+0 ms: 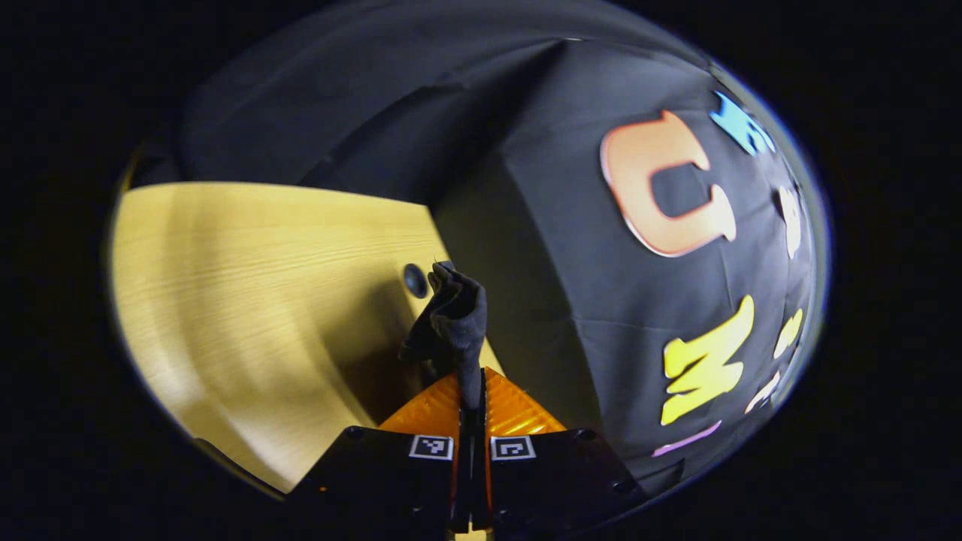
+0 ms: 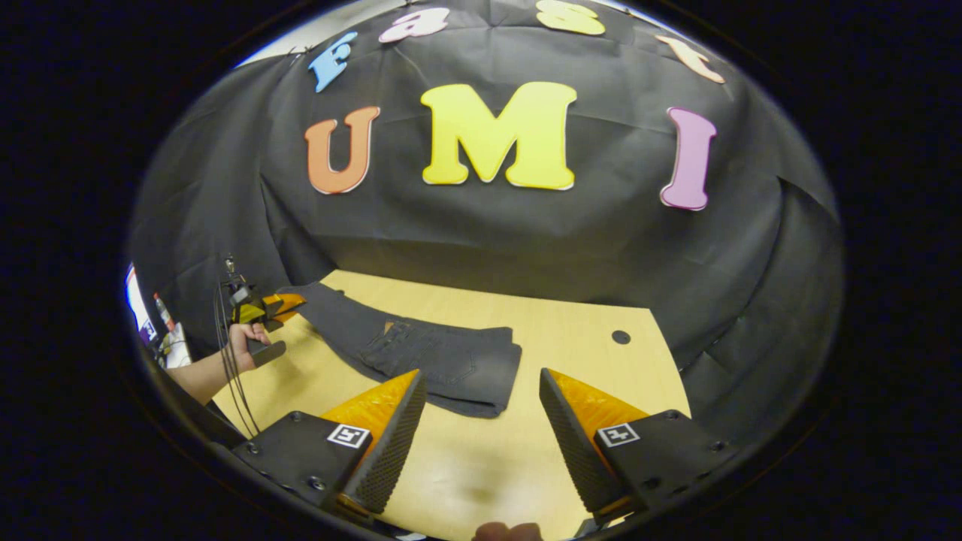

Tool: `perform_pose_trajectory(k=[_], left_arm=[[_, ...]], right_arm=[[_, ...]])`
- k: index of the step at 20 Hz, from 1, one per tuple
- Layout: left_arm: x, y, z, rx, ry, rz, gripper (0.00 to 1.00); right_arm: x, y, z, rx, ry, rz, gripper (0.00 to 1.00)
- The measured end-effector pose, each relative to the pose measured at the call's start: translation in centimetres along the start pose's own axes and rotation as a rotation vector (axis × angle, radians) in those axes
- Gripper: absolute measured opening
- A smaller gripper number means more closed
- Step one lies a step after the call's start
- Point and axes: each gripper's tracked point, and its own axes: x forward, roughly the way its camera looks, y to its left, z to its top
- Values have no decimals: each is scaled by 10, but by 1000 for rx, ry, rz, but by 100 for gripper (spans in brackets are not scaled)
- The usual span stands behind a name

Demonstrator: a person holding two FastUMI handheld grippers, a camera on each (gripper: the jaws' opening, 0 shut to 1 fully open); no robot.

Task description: Grasp the waist and the cuffs of the jeans and fold them to make the two legs overlap; first hold the waist and fold one-third of the jeans toward the cuffs, then hold the cuffs and fold the remaining one-third in the same direction to finish folding.

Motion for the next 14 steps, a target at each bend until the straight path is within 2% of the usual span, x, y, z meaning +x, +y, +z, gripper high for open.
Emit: perform_pose_trajectory(k=[3, 7, 11, 14], left_arm=[[-15, -68, -22, 122, -2, -55, 4], [-19, -148, -85, 295, 43, -115, 4], [-1, -169, -174, 465, 137, -134, 4], [-1, -152, -241, 512, 243, -142, 4]], right_arm=[[-21, -16, 1, 48, -33, -28, 94], [-55, -41, 1, 69, -82, -84, 94], [-80, -72, -13, 81, -89, -151, 92], [-89, -97, -32, 119, -66, -202, 94]])
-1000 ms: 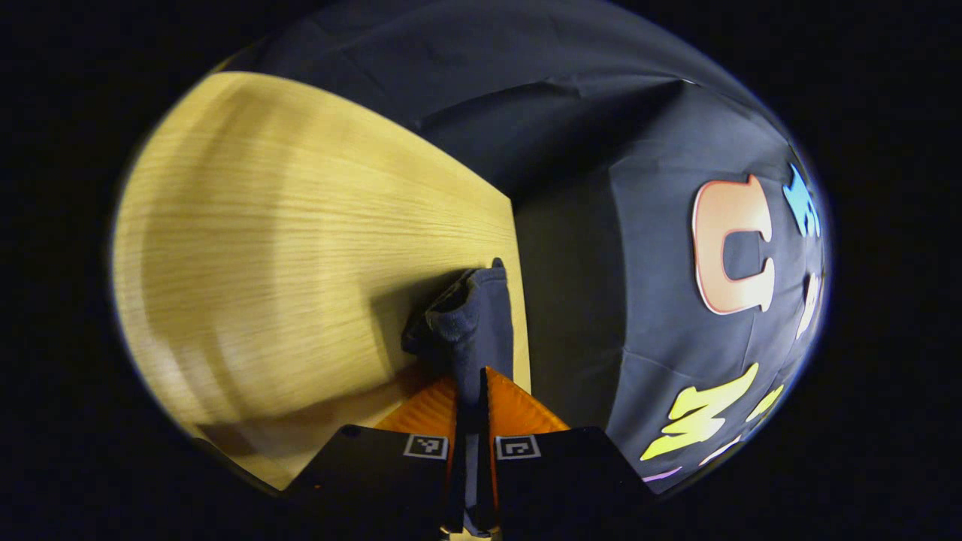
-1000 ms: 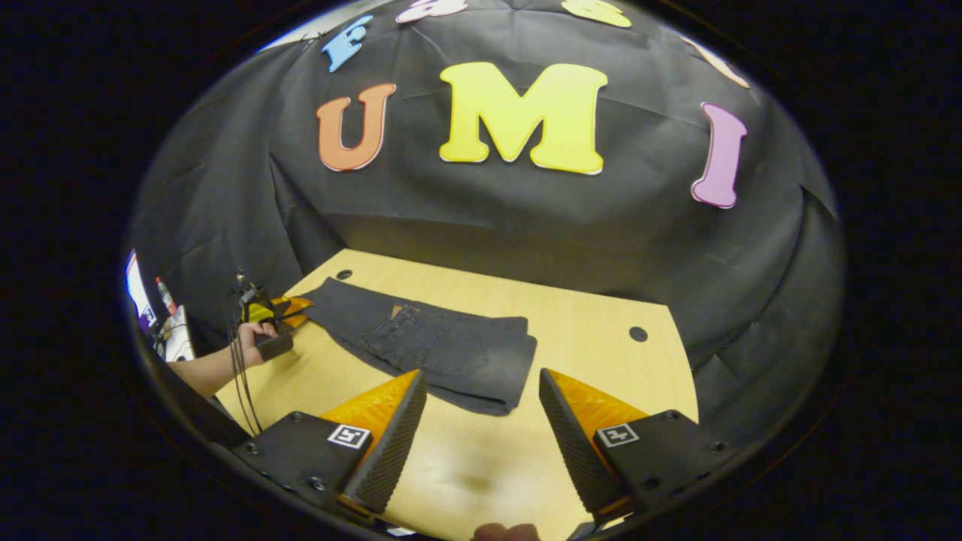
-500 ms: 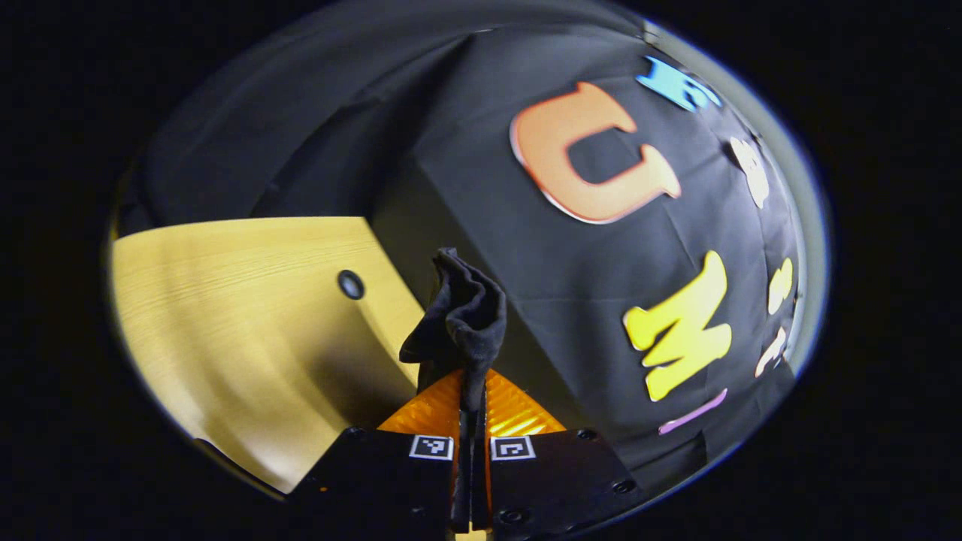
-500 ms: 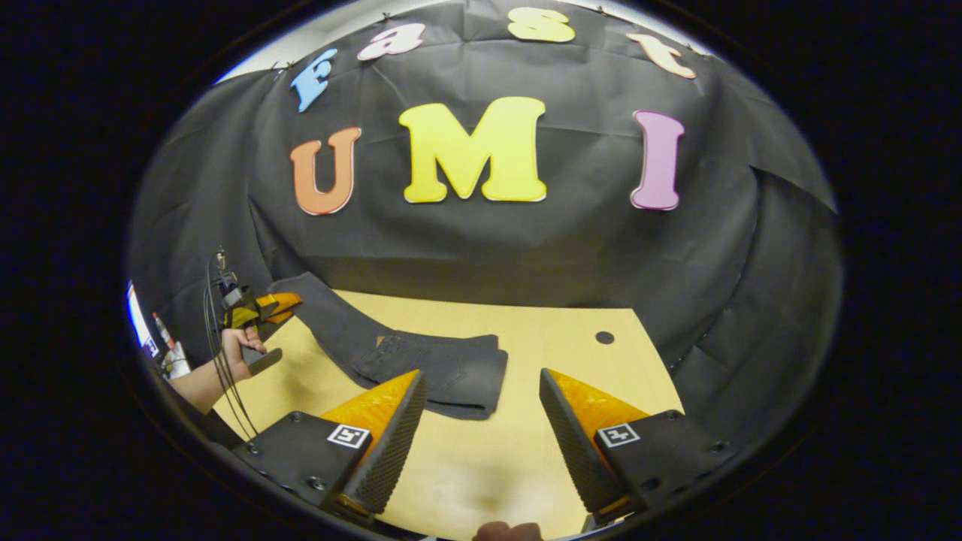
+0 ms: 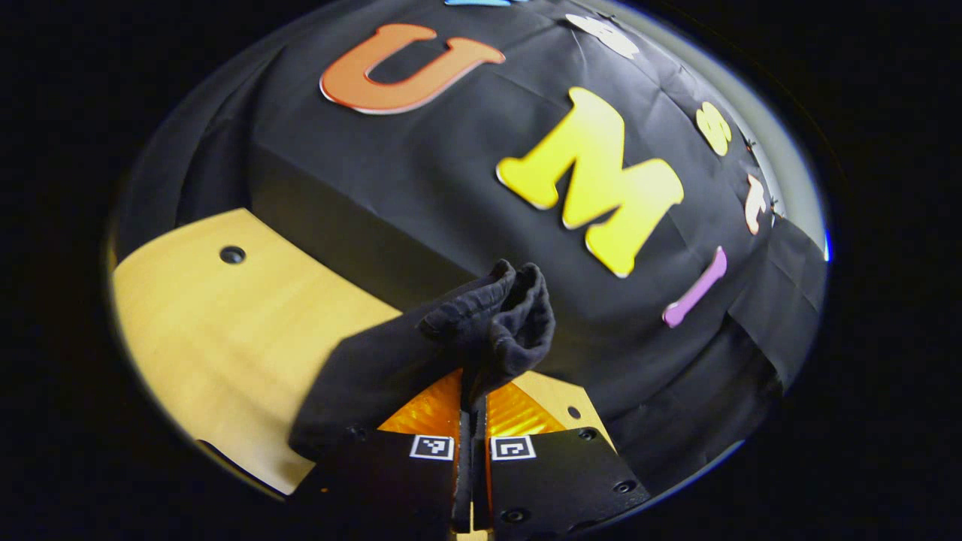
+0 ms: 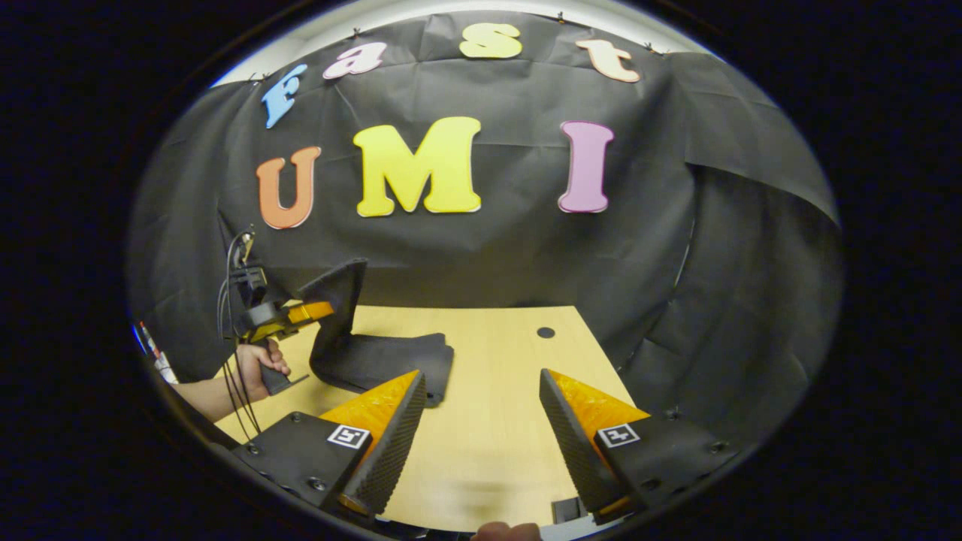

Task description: Grasp the waist and the cuffs of the jeans and fold them to make the two legs overlap; first hold the waist and fold one-third of the jeans toward the cuffs, then hold the cuffs and fold the remaining one-third in the same direction to finish folding.

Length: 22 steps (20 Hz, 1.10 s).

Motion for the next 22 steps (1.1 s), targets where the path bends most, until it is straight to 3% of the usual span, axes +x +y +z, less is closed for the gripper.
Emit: perform_pose_trajectory(k=[4, 11, 12, 13, 15, 16, 18, 19, 21, 22], left_arm=[[30, 16, -68, 9, 122, 75, 5], [47, 31, -107, -13, 199, 151, 9], [46, 31, -109, -13, 202, 156, 0], [46, 29, -111, -19, 203, 150, 21], [46, 24, -112, -25, 207, 148, 29], [45, 19, -114, -18, 208, 142, 47], [41, 14, -114, 14, 210, 148, 60], [38, 9, -114, 42, 209, 148, 84], [29, -2, -114, 76, 217, 136, 90], [23, -9, -113, 86, 221, 122, 82]], right_arm=[[0, -30, -24, 30, 56, -54, 92], [16, -46, -33, 43, 94, -63, 92], [19, -44, -32, 40, 94, -60, 94], [23, -43, -30, 40, 95, -53, 94], [27, -41, -28, 41, 93, -44, 94], [27, -40, -27, 40, 90, -38, 92], [29, -37, -26, 37, 89, -27, 92], [29, -36, -26, 39, 90, -21, 92], [31, -31, -24, 44, 82, -12, 94], [33, -27, -20, 40, 71, -7, 94]])
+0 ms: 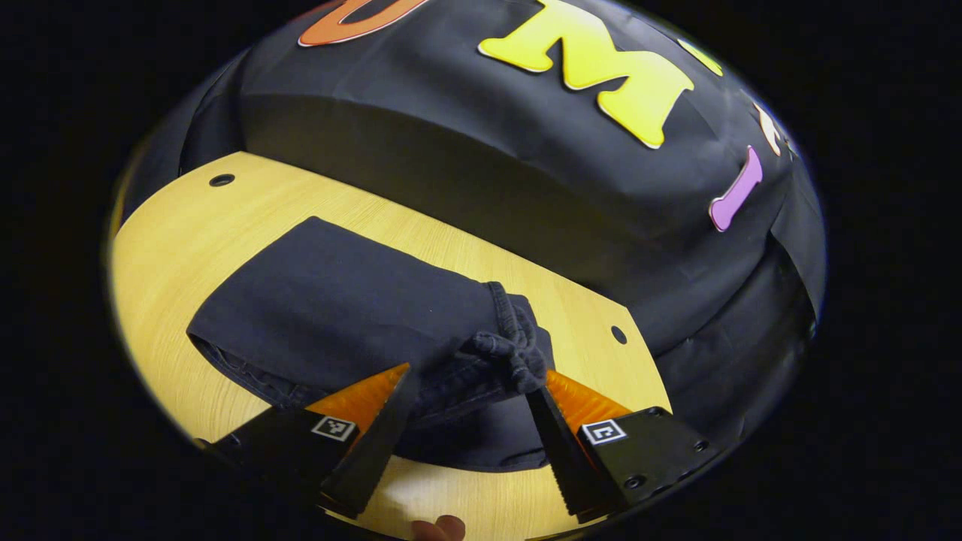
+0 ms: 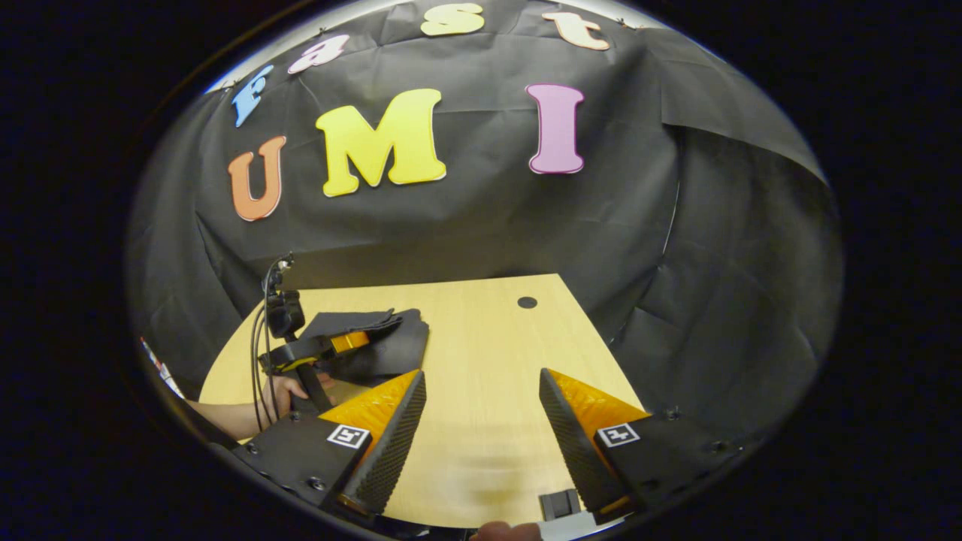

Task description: Grasp the waist and the cuffs of the jeans and fold them to make the two legs overlap; first hold the waist and fold one-third of the jeans toward the cuffs, then hold the cuffs and fold the remaining one-third in the same direction to finish folding.

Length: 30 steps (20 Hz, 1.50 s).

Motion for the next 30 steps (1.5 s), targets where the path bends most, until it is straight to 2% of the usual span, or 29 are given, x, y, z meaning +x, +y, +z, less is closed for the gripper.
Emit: perform_pose_trajectory(k=[1, 3, 4, 7, 10, 13, 14, 15, 16, 17, 18, 21, 22, 23, 24, 25, 26, 28, 30], left_arm=[[-7, -6, 3, 21, -7, -10, 97], [-29, -17, 19, 85, -41, -27, 97], [-43, -20, 32, 108, -64, -35, 97], [-99, -23, 85, 174, -174, -34, 98], [-176, -19, 149, 274, -342, 19, 97], [-250, -18, 203, 411, -536, 118, 97], [-271, -17, 217, 450, -587, 138, 100], [-287, -16, 225, 469, -625, 153, 98], [-305, -15, 226, 473, -656, 164, 98], [-317, -14, 229, 468, -682, 170, 93], [-325, -15, 228, 459, -694, 170, 98], [-337, -10, 224, 453, -716, 200, 98], [-340, -8, 222, 455, -717, 213, 88], [-340, -8, 220, 456, -716, 217, 98], [-341, -9, 218, 456, -714, 219, 88], [-341, -10, 217, 453, -709, 215, 98], [-339, -11, 215, 449, -704, 211, 100], [-340, -10, 215, 445, -701, 207, 100], [-339, -10, 216, 448, -699, 209, 98]], right_arm=[[1, 6, 5, -5, -10, 10, 92], [3, 23, 18, -9, -41, 44, 95], [5, 34, 28, -12, -64, 66, 92], [10, 74, 69, -27, -164, 127, 95], [9, 107, 112, -55, -289, 131, 92], [-6, 138, 149, -97, -426, 122, 98], [-10, 140, 159, -105, -477, 95, 92], [-16, 144, 164, -105, -512, 79, 92], [-22, 155, 164, -106, -535, 87, 92], [-28, 165, 160, -106, -540, 102, 92], [-33, 171, 152, -103, -533, 118, 92], [-36, 180, 135, -93, -505, 131, 92], [-35, 178, 132, -92, -503, 121, 92], [-36, 180, 131, -91, -505, 120, 92], [-37, 182, 129, -93, -507, 116, 92], [-38, 182, 128, -97, -509, 113, 92], [-39, 184, 127, -99, -511, 115, 92], [-41, 185, 127, -91, -516, 116, 98], [-42, 185, 127, -86, -522, 114, 92]])
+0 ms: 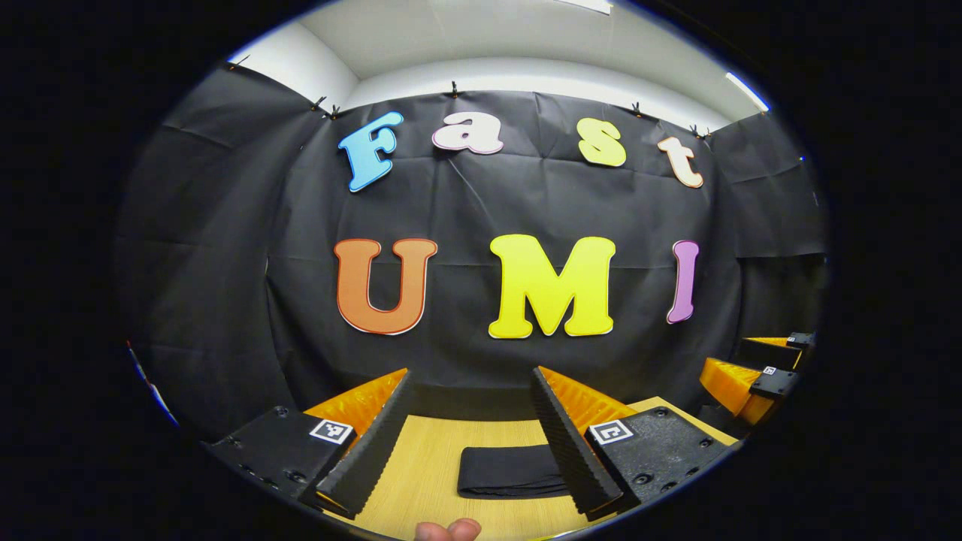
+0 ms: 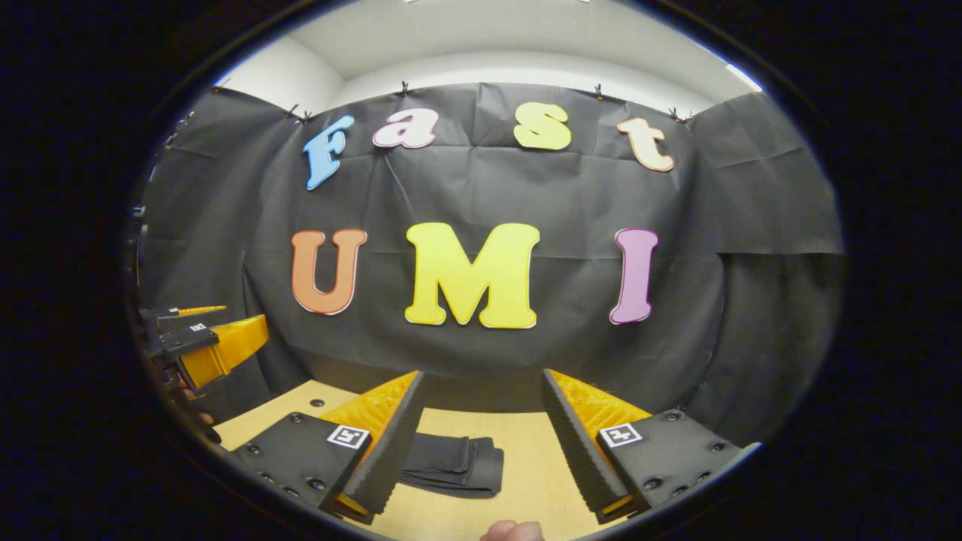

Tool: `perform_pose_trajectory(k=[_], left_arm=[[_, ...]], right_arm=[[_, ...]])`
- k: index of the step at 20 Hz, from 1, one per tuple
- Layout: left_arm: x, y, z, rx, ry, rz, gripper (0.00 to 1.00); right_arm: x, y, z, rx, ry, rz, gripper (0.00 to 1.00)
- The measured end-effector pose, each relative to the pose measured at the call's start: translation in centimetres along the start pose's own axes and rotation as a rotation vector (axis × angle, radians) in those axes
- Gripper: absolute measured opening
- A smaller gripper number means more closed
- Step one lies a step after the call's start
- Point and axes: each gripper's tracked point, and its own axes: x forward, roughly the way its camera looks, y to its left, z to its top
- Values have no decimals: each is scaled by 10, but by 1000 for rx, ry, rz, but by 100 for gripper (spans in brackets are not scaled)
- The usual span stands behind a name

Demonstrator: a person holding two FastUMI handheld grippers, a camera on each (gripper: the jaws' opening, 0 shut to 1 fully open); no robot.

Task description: Grasp the waist and the cuffs of the jeans and fold them to make the two legs overlap; first hold the waist and fold one-third of the jeans toward the cuffs, then hold the cuffs and fold the remaining one-third in the same direction to finish folding.

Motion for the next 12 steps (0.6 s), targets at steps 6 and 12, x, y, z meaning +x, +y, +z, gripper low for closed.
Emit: perform_pose_trajectory(k=[6, 12], left_arm=[[2, 1, -6, -4, 22, 10, 98], [2, 1, -10, -5, 33, 18, 98]], right_arm=[[0, 1, -1, 7, -7, 9, 98], [2, -1, -6, 16, 1, 12, 92]])
